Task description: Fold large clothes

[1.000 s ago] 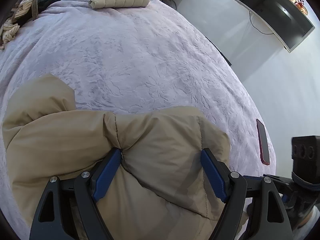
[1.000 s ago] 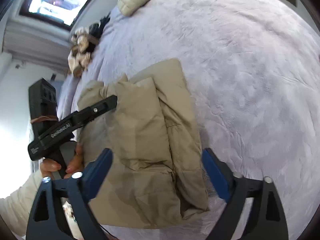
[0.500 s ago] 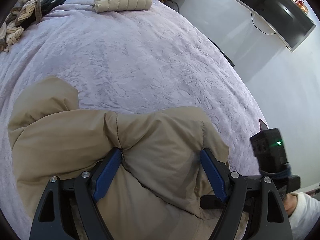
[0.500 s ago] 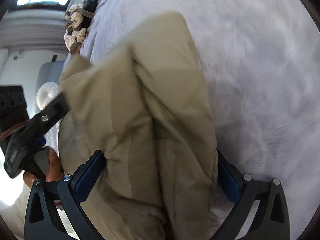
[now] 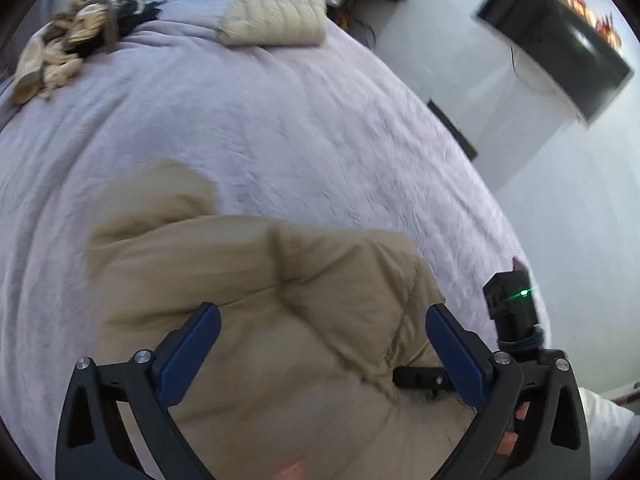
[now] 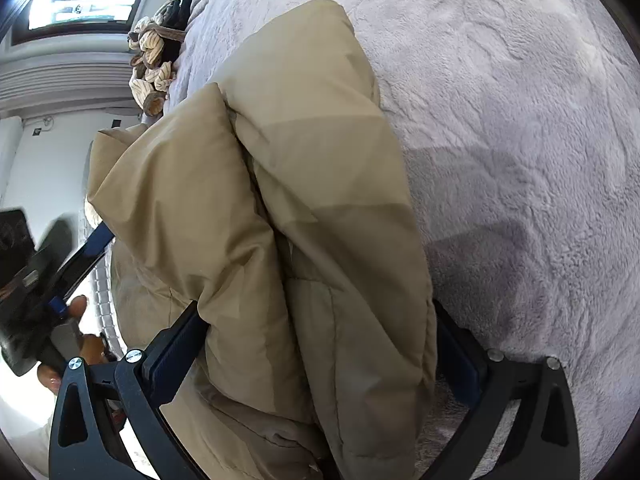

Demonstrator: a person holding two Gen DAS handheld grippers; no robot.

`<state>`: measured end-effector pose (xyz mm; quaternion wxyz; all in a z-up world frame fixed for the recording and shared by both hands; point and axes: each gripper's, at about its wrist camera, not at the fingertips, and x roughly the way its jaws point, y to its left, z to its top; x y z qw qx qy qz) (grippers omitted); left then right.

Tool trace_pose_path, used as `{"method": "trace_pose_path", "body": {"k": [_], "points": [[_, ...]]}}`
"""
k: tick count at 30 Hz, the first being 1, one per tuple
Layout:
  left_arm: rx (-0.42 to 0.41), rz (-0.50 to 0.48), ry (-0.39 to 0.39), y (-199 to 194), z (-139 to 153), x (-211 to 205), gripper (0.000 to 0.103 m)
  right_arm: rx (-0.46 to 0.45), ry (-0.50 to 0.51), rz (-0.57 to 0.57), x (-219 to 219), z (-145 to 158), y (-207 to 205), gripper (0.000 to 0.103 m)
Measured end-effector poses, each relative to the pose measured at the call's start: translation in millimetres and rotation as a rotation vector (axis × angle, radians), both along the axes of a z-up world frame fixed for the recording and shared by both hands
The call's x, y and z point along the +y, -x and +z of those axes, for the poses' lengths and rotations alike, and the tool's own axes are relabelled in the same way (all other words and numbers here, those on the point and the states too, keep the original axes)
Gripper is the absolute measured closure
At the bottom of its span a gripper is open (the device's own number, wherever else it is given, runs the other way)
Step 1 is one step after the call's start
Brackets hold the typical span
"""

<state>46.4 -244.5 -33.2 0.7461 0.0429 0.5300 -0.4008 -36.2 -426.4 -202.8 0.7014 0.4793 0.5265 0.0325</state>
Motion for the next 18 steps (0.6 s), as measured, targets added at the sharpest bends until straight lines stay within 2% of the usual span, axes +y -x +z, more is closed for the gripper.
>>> {"method": "trace_pose_path", "body": {"k": [4,8,11,14,18], "points": [[0.079,0.098,0.038,-15.4,3.1,61.9,0.001,-0.004,-0.001,-0.003,-0.4,0.4,0.4,0.000],[0.211,0.200,0.120,-21.8,-17.3,130.1,0.001,-0.005,-0.002,0.000,-0.9,0.5,1.6,0.000],[0.400,0.264,0.246,-20.6,-49.5,171.6,0.001,-0.009,-0.006,0.007,-2.4,-0.1,5.4,0.000],[0.510,0.245,0.307,-14.3,-76.8,176.9,0.001,-0.014,-0.012,0.013,-3.3,-2.3,5.4,0.000],[0.541,0.154,0.290,-6.2,-99.8,151.2,0.001,-0.024,-0.023,0.032,-2.4,-3.0,3.3,0.000]]}}
